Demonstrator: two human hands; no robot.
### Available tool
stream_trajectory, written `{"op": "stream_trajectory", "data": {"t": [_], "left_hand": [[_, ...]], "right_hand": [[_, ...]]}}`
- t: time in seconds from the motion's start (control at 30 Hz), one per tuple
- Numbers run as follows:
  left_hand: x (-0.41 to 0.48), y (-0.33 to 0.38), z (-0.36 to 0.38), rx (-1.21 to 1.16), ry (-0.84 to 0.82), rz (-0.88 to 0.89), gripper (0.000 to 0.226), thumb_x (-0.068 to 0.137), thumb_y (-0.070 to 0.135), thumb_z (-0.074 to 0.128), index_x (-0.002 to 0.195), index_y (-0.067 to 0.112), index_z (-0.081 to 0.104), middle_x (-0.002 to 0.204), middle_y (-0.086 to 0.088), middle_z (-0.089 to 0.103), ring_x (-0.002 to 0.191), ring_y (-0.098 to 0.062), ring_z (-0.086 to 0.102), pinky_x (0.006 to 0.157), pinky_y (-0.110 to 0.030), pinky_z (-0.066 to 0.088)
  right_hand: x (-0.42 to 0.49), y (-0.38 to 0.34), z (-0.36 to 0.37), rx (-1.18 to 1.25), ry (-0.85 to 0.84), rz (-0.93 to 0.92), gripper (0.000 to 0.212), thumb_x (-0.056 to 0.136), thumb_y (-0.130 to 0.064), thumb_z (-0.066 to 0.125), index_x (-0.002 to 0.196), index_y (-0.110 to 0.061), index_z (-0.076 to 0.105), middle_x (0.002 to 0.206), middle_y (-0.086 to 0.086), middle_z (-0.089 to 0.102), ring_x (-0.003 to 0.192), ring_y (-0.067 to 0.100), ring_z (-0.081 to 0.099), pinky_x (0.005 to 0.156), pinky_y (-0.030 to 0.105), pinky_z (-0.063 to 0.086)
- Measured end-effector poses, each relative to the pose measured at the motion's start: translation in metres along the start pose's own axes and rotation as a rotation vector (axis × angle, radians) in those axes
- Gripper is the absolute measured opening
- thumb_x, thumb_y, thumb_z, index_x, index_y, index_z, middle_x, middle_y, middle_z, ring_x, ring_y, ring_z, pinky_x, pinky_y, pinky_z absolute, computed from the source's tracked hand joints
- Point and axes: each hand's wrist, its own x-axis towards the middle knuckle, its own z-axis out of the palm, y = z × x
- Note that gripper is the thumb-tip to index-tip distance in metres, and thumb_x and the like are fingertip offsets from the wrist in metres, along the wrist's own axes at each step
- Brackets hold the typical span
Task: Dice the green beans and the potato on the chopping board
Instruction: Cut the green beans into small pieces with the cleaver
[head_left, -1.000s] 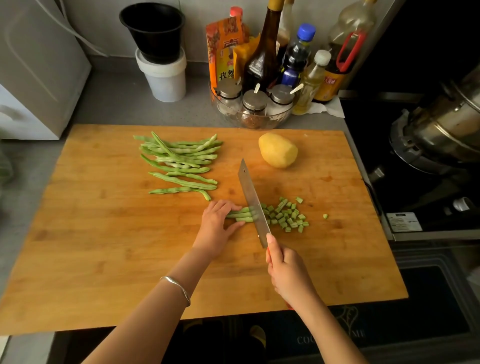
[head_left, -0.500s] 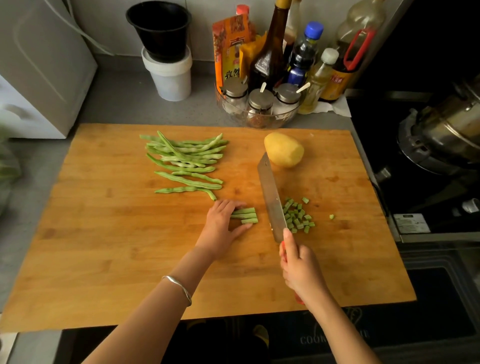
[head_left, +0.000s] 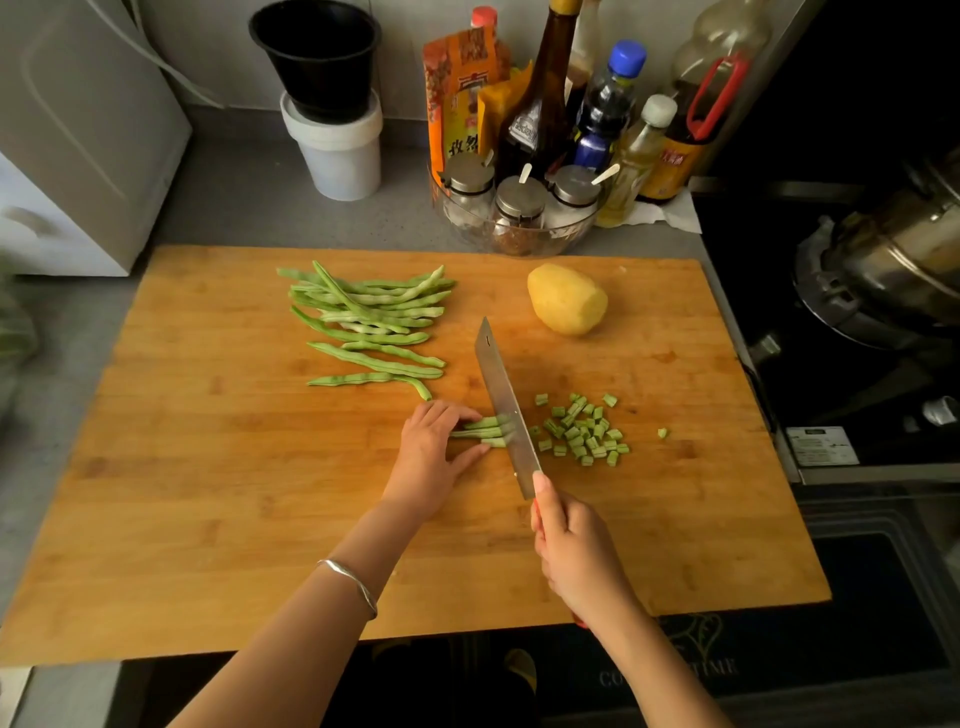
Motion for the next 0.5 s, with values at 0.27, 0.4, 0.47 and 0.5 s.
{"op": "stream_trajectory", "data": {"t": [0.27, 0.4, 0.47, 0.5], "left_hand": [[0.002, 0.001, 0.000, -0.049, 0.003, -0.016, 0.026, 0.076, 0.026, 0.077, 0.098, 0.018, 0.066, 0.100, 0.004, 0.063, 0.101, -0.011, 0.048, 0.091, -0.032, 0.040], [0.001, 0.001, 0.001, -0.019, 0.004, -0.031, 0.027, 0.076, 0.027, 0.077, 0.099, 0.017, 0.066, 0.101, 0.004, 0.063, 0.103, -0.015, 0.050, 0.092, -0.034, 0.040], [0.003, 0.004, 0.003, -0.013, 0.005, -0.034, 0.027, 0.077, 0.028, 0.076, 0.099, 0.017, 0.066, 0.102, 0.004, 0.063, 0.104, -0.017, 0.050, 0.093, -0.033, 0.039], [0.005, 0.006, 0.004, -0.010, 0.000, -0.038, 0.028, 0.077, 0.029, 0.076, 0.100, 0.017, 0.066, 0.103, 0.004, 0.063, 0.105, -0.017, 0.049, 0.093, -0.033, 0.039]], "right_hand": [[0.014, -0.013, 0.011, -0.168, 0.039, -0.029, 0.049, 0.100, -0.055, 0.026, 0.063, -0.026, 0.041, 0.055, -0.007, 0.043, 0.051, 0.011, 0.042, 0.049, 0.024, 0.032], [0.013, 0.001, 0.001, -0.037, 0.048, 0.021, 0.059, 0.088, -0.068, 0.027, 0.059, -0.018, 0.043, 0.040, -0.007, 0.037, 0.040, 0.011, 0.036, 0.047, 0.027, 0.028], [0.012, 0.008, -0.009, -0.013, 0.063, 0.029, 0.060, 0.082, -0.071, 0.028, 0.059, -0.017, 0.043, 0.039, -0.007, 0.035, 0.037, 0.010, 0.034, 0.046, 0.028, 0.026], [0.012, 0.010, -0.014, -0.006, 0.076, 0.034, 0.060, 0.082, -0.071, 0.029, 0.060, -0.017, 0.043, 0.041, -0.006, 0.035, 0.038, 0.010, 0.034, 0.047, 0.028, 0.026]]}}
